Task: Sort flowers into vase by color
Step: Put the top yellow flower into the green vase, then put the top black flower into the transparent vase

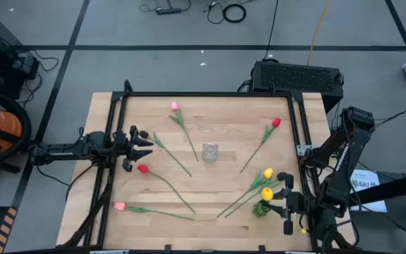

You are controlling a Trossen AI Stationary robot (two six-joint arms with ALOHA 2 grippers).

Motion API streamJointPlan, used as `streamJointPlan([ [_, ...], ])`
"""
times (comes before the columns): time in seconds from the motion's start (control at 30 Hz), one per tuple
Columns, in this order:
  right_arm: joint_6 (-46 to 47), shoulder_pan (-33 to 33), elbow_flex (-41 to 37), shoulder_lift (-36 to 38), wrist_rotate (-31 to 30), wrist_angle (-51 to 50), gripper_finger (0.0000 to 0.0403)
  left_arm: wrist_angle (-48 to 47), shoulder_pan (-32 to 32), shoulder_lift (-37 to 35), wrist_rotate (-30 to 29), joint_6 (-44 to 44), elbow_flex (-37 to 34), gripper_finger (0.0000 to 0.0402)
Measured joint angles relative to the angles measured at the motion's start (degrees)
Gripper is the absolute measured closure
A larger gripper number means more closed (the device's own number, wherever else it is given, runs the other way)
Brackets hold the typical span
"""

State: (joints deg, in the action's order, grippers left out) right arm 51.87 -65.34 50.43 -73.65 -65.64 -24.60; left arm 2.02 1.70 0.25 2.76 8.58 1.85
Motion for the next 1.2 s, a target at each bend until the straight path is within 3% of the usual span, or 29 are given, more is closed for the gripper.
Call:
streamJointPlan([
  [0.13,1.4,0.4,0.0,3.5,1.2,0.0,0.0273,0.0,0.0,0.0,0.0,0.0,0.0,0.0254],
  [0.3,2.7,0.4,0.0,9.6,9.2,0.0,0.0241,0.0,0.0,0.0,0.0,0.0,0.0,0.0254],
  [0.53,3.0,0.4,0.0,19.3,10.3,-0.2,0.0229,0.0,0.0,0.0,0.0,0.0,0.0,0.0254],
  [0.9,-2.2,5.4,0.1,29.4,-6.3,-0.4,0.0294,0.0,0.0,0.0,0.0,0.0,0.0,0.0254],
  [1.2,-2.1,18.0,0.1,32.4,-5.8,5.9,0.0344,0.0,0.0,0.0,0.0,0.0,0.0,0.0254],
])
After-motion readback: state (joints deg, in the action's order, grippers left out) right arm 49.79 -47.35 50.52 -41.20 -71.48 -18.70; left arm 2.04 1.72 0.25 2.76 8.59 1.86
